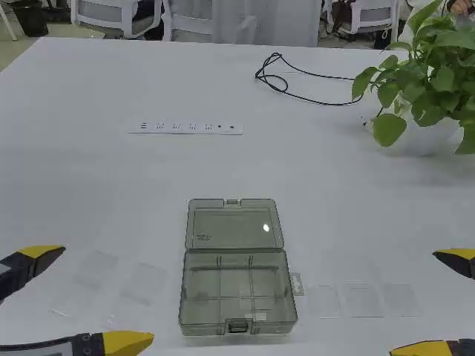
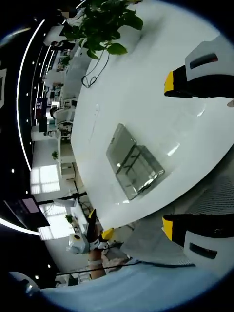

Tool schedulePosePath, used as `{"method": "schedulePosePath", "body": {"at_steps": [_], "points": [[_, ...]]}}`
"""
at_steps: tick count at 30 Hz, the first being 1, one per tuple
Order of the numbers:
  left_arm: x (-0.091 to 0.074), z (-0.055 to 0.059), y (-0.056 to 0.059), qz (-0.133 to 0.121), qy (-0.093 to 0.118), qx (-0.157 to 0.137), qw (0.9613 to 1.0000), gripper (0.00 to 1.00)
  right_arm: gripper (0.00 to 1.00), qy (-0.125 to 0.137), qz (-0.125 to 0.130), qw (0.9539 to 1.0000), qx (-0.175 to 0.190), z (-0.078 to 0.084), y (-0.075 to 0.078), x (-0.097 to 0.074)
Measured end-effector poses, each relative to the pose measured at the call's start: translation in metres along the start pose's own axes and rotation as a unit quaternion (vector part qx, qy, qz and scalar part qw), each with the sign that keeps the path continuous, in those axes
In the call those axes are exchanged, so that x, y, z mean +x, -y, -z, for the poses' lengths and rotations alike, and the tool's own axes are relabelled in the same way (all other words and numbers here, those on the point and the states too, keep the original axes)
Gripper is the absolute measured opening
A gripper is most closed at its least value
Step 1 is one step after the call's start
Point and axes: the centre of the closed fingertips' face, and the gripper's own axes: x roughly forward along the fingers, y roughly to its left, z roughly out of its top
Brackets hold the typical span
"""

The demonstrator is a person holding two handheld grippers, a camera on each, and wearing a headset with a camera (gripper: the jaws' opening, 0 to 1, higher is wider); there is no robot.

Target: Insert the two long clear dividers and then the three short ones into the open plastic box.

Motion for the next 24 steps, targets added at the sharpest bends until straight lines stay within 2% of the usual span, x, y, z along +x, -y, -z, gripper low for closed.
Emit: {"method": "schedulePosePath", "body": {"at_steps": [17, 24], "points": [[0.0032, -0.0049, 0.0005, 0.002, 0.007, -0.005, 1.0000, 0.96, 1.00, -0.001, 0.001, 1.0000, 0.004, 0.0046, -0.0023, -0.0027], [0.0021, -0.0073, 0.0009, -0.001, 0.012, -0.007, 0.9999, 0.95, 1.00, 0.000, -0.009, 0.9999, 0.007, 0.0054, -0.0044, 0.0032]]}}
